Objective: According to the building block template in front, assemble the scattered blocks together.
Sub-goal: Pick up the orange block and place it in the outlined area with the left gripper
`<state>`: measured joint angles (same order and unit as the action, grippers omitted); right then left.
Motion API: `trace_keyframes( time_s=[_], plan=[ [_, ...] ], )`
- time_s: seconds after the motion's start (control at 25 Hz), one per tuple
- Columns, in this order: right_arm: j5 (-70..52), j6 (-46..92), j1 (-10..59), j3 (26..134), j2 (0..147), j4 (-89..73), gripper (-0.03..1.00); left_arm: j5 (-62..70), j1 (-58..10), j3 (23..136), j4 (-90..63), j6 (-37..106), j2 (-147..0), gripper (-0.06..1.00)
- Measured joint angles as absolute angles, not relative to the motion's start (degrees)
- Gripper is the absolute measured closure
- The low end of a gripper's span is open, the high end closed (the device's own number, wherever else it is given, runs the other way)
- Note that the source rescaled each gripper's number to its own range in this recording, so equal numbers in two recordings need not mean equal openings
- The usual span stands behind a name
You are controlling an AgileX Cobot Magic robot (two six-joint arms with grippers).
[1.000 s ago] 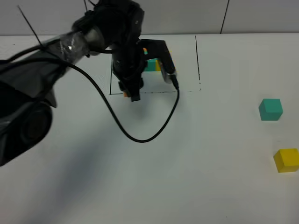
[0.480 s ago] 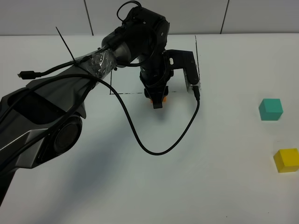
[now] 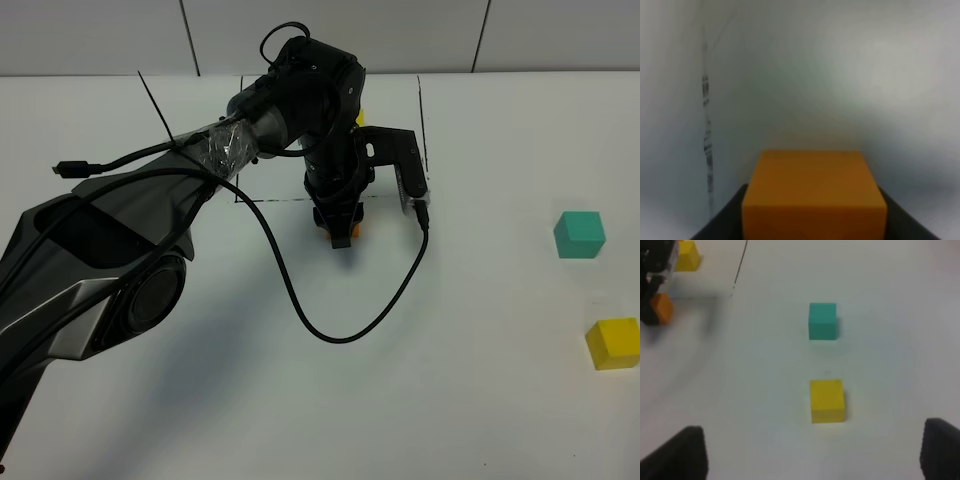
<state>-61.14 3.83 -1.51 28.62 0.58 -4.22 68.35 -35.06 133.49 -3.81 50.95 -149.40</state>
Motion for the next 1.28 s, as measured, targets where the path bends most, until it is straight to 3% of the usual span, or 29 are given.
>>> trace_keyframes(
  time_s=[1.28],
  plan=[
    [-61.1, 3.8, -1.5, 28.6, 0.6, -4.2, 0.24, 68.3, -35.1, 133.6, -6.4, 59.0, -149.5, 0.92]
  ],
)
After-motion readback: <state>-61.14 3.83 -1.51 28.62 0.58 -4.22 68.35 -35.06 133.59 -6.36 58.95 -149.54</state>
